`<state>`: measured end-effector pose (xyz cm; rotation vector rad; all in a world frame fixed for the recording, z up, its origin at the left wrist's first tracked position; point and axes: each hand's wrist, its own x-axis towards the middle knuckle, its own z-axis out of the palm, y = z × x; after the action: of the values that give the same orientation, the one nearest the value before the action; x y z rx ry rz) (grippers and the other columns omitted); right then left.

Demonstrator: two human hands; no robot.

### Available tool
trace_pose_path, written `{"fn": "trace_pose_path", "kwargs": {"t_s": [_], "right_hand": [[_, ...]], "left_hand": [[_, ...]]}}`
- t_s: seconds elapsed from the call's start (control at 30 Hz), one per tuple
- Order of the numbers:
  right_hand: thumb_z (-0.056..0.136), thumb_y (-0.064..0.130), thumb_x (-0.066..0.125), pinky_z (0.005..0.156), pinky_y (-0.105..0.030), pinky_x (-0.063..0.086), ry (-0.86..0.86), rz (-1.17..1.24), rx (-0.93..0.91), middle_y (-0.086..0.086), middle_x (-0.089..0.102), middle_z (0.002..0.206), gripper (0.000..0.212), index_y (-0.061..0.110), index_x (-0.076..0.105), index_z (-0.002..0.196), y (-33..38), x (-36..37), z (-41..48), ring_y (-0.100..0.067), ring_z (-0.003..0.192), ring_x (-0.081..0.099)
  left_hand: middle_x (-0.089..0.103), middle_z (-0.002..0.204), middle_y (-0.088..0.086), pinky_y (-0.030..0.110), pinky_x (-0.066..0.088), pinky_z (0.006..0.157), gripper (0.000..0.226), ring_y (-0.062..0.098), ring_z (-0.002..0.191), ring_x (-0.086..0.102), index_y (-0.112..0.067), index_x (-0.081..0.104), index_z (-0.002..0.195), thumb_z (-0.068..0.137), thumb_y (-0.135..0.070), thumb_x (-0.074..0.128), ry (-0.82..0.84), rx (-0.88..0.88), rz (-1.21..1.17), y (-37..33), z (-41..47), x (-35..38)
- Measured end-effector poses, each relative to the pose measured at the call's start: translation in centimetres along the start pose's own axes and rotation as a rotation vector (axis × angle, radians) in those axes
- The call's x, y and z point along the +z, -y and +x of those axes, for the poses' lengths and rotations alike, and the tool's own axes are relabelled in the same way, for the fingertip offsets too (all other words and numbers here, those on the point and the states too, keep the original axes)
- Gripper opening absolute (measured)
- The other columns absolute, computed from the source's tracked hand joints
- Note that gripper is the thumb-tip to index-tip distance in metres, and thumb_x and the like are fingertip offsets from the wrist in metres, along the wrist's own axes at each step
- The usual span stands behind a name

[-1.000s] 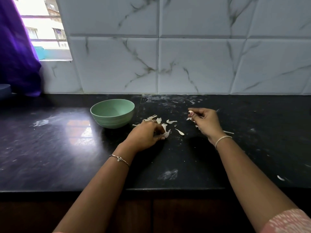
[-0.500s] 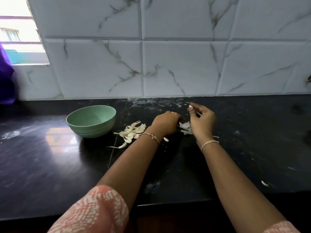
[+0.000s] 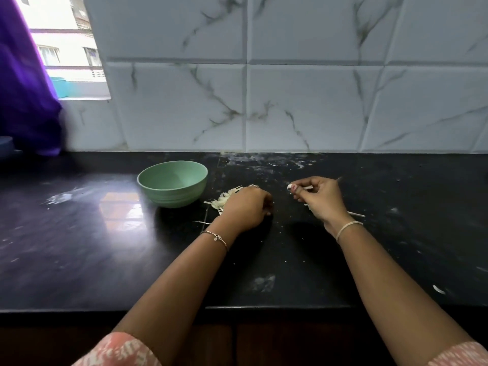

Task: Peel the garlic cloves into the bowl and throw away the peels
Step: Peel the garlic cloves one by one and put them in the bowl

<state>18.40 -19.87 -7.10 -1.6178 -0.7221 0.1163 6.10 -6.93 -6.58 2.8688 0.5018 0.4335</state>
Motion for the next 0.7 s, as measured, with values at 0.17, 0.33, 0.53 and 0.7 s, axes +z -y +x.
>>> {"fn": "trace_pose_path", "kwargs": {"t_s": [0.17, 0.33, 0.53, 0.7], "right_hand": [[0.082, 0.004, 0.074, 0.061, -0.015, 0.053, 0.251, -0.097, 0.112, -0.003, 0.071, 0.071, 0.006, 0.01, 0.073, 0.081, 1.0, 0.1, -1.4, -0.007, 0.061, 0.061], [0.083, -0.004, 0.068, 0.059, -0.016, 0.055, 0.46, -0.155, 0.187, -0.007, 0.072, 0.07, 0.01, -0.005, 0.07, 0.093, 6.0, -0.6, -1.4, -0.008, 0.059, 0.066], [0.08, -0.006, 0.071, 0.055, -0.017, 0.055, 0.441, -0.174, 0.105, -0.008, 0.071, 0.067, 0.007, -0.006, 0.07, 0.087, 9.9, 0.0, -1.3, -0.009, 0.056, 0.067], [0.081, 0.004, 0.074, 0.079, -0.034, 0.06, 0.505, -0.751, 0.116, -0.007, 0.073, 0.07, 0.003, 0.006, 0.075, 0.08, 5.3, 1.8, -2.4, -0.013, 0.064, 0.068]], "left_hand": [[0.059, 0.106, 0.0, 0.036, 0.049, 0.081, 0.019, 0.021, 0.105, 0.056, -0.024, 0.068, 0.108, 0.091, -0.022, 0.06, -0.279, -0.148, -0.087, 3.2, -2.4, -0.1], [0.061, 0.102, -0.002, 0.027, 0.04, 0.073, 0.015, 0.018, 0.1, 0.057, -0.022, 0.069, 0.103, 0.09, -0.026, 0.061, -0.434, -0.236, -0.219, 4.0, -3.9, 0.0], [0.058, 0.095, -0.01, 0.028, 0.039, 0.068, 0.035, 0.011, 0.088, 0.054, -0.029, 0.063, 0.096, 0.082, -0.061, 0.063, -0.346, -0.225, -0.146, 2.5, -4.6, 0.0], [0.064, 0.097, -0.004, 0.032, 0.042, 0.07, 0.026, 0.02, 0.098, 0.06, -0.028, 0.061, 0.103, 0.089, -0.049, 0.06, -0.372, -0.245, -0.119, 2.7, -4.6, 0.1]]}}
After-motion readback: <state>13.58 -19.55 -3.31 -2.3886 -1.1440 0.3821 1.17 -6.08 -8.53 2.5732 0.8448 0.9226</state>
